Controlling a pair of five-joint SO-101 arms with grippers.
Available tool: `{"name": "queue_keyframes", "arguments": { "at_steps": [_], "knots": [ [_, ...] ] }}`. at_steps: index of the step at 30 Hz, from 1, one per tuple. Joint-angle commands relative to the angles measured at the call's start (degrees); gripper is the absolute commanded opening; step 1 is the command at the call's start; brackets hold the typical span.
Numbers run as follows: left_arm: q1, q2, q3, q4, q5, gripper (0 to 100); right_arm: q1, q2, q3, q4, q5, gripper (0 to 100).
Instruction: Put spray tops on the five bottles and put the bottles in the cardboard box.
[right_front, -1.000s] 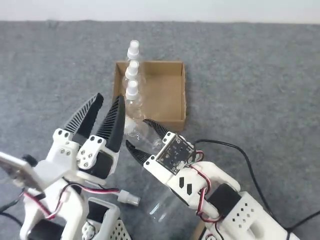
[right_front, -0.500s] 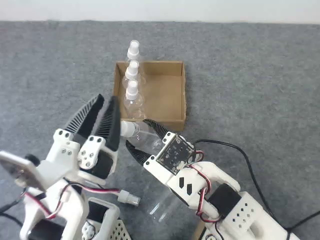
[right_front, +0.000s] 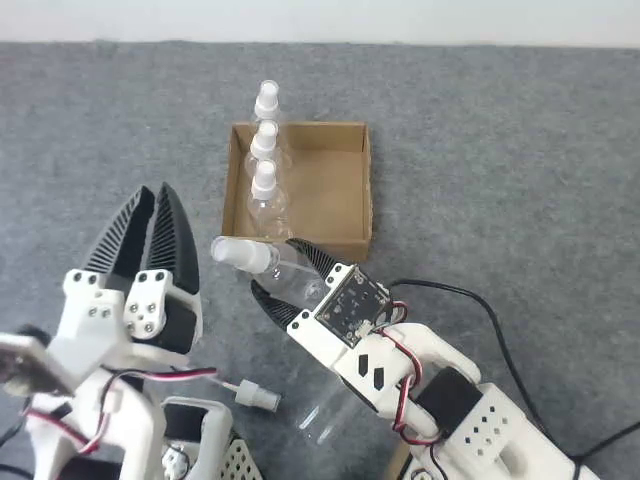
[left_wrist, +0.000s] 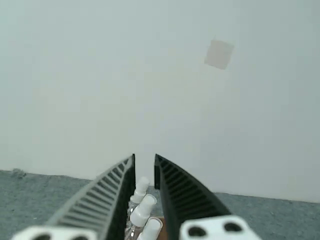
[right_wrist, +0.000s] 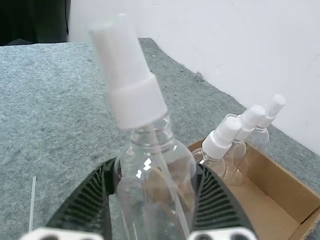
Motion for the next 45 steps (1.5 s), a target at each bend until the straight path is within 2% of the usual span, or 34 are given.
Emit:
{"name": "queue_keyframes", "arguments": {
  "at_steps": [1,14,17,25,40,45],
  "knots": [
    [-0.18,-0.18,-2.07,1.76,-0.35,5,-0.13,-1.63,-0.97,-1.19,-0.97,0.7],
    [0.09,-0.18,7.25,1.14,-0.53,5,-0.13,-1.63,-0.97,-1.36,-0.53,0.7],
    [0.18,-0.18,9.45,-1.05,-3.96,5,-0.13,-1.63,-0.97,-1.36,-0.62,0.7],
    [10.46,-0.09,13.76,-3.08,-10.73,5,-0.22,-1.63,-0.97,-1.19,-0.53,0.7],
    [10.37,-0.26,13.14,-2.9,-10.64,5,-0.22,-1.63,-0.35,-0.92,-0.44,0.7],
    [5.19,-0.26,11.65,-2.73,-8.97,5,-0.13,-2.59,-0.35,-0.84,-0.44,0.7]
  ]
}}
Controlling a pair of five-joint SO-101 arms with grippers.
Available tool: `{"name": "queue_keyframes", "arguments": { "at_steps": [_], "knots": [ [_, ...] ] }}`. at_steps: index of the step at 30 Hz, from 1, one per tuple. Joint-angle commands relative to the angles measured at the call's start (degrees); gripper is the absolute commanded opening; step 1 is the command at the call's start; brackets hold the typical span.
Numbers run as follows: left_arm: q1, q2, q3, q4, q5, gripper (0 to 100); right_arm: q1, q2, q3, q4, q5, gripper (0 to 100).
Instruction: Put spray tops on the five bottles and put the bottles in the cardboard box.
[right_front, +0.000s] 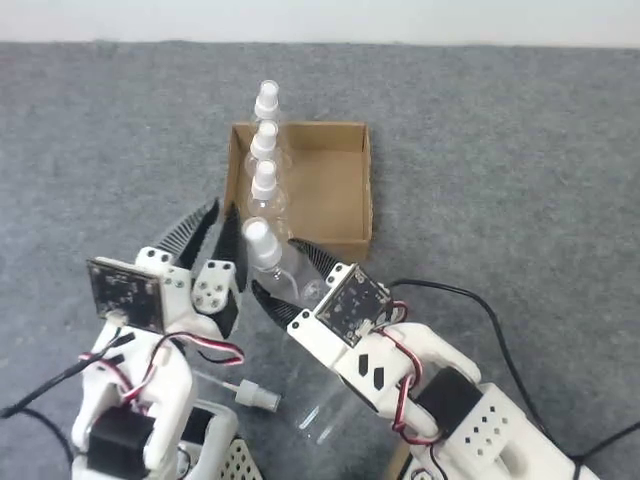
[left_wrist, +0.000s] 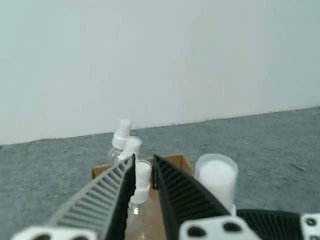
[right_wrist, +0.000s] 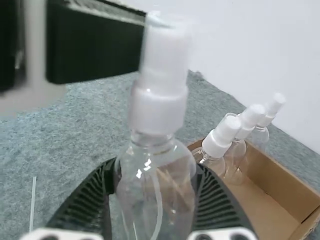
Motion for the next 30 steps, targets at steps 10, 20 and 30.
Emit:
{"name": "queue_keyframes", "arguments": {
  "at_steps": [10,20,30],
  "knots": [
    [-5.45,-0.35,-2.51,-0.7,3.34,5,-0.13,-17.01,5.27,-0.84,-0.26,0.6],
    [3.52,-0.26,-2.24,5.01,1.23,5,-0.22,-19.47,7.65,-0.75,-0.26,0.6],
    [14.24,-0.26,-2.33,6.51,-6.15,5,-0.22,-19.38,7.65,0.4,-0.26,0.6]
  ]
}}
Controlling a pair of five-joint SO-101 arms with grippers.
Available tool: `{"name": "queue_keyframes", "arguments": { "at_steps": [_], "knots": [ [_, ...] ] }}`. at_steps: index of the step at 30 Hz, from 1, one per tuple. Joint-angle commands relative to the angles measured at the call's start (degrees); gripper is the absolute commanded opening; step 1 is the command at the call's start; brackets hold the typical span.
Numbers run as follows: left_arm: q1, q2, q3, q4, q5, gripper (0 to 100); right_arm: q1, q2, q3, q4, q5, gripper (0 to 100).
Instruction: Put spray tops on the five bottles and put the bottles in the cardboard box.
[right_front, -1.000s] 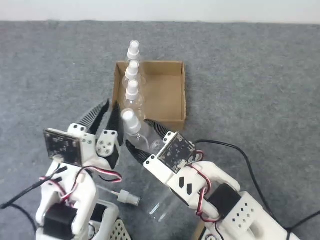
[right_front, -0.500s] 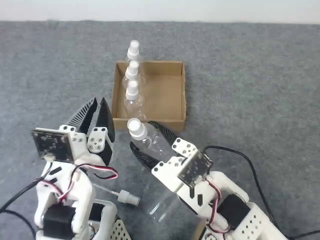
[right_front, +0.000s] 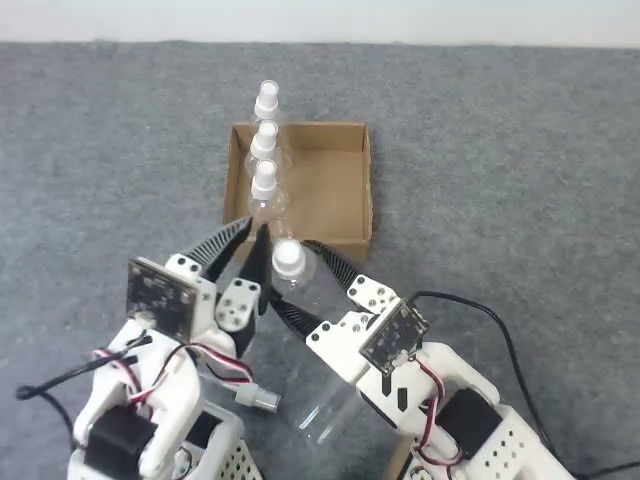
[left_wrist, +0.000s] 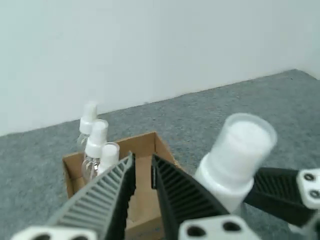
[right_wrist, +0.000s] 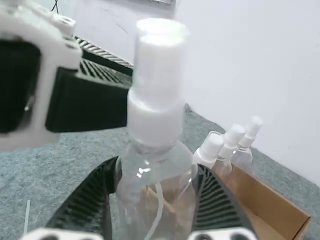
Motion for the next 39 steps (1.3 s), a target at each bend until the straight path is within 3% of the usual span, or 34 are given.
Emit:
{"name": "queue_keyframes", "arguments": {
  "at_steps": [1,6,11,28,39],
  "knots": [
    [3.87,-0.18,-2.15,1.58,-3.08,5,-0.48,-1.45,-0.88,0.4,-0.18,0.6],
    [6.95,-0.18,-2.15,3.16,-5.19,5,-0.48,-1.45,-0.79,0.48,-0.18,0.6],
    [4.48,-0.18,-2.51,3.08,-4.92,5,-0.4,-1.71,-0.79,2.07,-0.18,0.6],
    [-13.27,-0.18,-4.97,1.58,-5.01,5,4.0,-2.07,0.53,3.56,-0.26,0.6],
    [-27.08,-0.18,2.24,1.32,-4.04,5,3.91,-1.71,2.02,4.18,-0.18,0.6]
  ]
}}
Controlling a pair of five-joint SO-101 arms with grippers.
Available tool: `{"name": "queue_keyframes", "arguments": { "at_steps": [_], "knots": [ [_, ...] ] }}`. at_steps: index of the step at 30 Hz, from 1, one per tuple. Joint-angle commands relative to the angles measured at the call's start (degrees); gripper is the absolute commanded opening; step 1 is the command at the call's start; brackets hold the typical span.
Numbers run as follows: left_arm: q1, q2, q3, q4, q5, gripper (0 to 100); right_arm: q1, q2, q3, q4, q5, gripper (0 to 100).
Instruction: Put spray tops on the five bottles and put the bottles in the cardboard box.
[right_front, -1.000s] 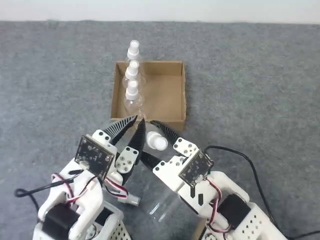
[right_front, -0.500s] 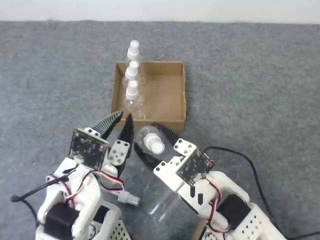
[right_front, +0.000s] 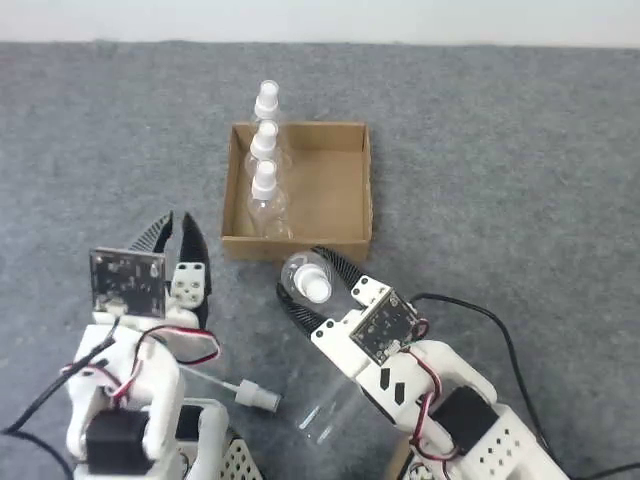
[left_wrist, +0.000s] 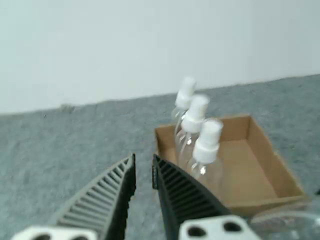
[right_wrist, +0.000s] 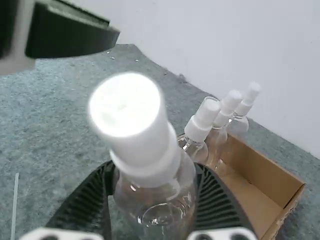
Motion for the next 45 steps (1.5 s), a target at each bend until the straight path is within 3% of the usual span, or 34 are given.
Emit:
{"name": "queue_keyframes", "arguments": {
  "at_steps": [1,12,22,37,45],
  "knots": [
    [-3.08,-0.26,1.36,-1.32,1.76,5,0.66,-1.36,-0.62,1.36,-0.18,0.6],
    [-4.48,-0.26,9.19,-1.32,3.96,5,0.75,-1.27,-0.97,3.74,-0.09,0.6],
    [-4.48,-0.26,17.63,-1.49,3.96,6,5.93,-1.45,-2.29,3.82,-0.09,0.6],
    [-4.48,-0.26,35.82,-18.46,3.87,5,6.02,-1.63,-2.9,3.82,-0.09,0.6],
    [-4.48,-0.26,35.82,-17.93,4.04,5,5.93,-1.71,-6.15,7.6,-0.18,0.6]
  ]
}}
